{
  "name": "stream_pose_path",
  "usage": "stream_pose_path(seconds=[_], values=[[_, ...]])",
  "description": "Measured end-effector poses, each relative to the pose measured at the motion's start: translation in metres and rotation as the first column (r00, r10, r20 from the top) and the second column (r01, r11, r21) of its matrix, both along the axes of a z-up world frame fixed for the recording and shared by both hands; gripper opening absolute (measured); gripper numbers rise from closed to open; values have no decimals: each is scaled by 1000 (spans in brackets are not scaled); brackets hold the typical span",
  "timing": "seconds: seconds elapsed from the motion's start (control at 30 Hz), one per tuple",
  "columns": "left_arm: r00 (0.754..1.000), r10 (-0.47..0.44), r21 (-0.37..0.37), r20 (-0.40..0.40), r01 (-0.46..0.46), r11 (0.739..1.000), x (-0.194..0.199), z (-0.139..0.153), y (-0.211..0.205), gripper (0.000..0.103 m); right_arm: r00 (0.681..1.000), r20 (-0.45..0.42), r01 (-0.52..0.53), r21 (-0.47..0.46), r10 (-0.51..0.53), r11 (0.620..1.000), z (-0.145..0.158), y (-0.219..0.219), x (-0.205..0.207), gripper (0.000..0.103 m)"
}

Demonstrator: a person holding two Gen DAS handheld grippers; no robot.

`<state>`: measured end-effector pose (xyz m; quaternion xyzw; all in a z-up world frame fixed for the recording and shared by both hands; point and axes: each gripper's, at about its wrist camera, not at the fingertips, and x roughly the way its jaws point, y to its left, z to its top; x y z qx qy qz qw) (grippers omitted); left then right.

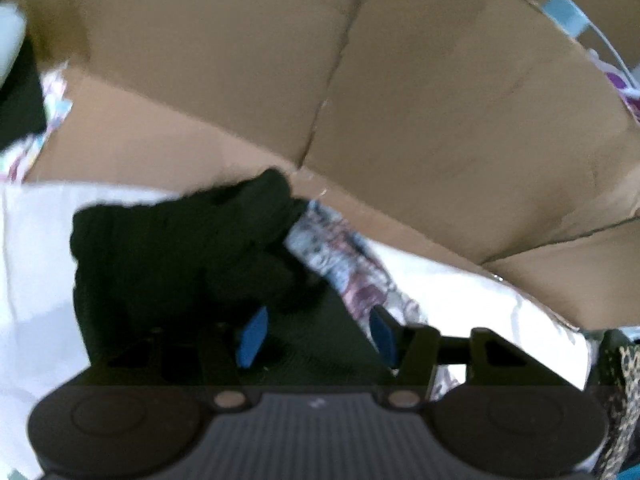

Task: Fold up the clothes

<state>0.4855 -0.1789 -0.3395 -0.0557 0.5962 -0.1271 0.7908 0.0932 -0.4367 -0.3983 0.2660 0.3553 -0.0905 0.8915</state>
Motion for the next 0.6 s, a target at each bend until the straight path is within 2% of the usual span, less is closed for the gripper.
stream_pose_path(seconds=[0.1, 0.3, 0.43, 0.53, 0.6], values=[[999, 40, 40, -34, -39, 998, -1, -9, 8, 63, 1000, -13, -5, 7, 5, 1000, -5, 3, 0, 45], [994, 93, 40, -57, -91, 995, -4, -21, 14, 65, 999, -31, -35, -4, 34, 999, -9, 11, -2, 45], [996, 69, 81, -52, -65, 995, -4, -9, 6, 65, 999, -41, -30, -2, 30, 1000, -12, 9, -5, 45], [999, 12, 83, -35, -9, 996, -4, 6, -3, 65, 999, -45, -22, -2, 22, 1000, -13, 6, -6, 45], [1000, 7, 71, -25, -5, 997, -1, 13, -6, 64, 999, -46, -10, -3, 10, 1000, -14, 3, -7, 45]])
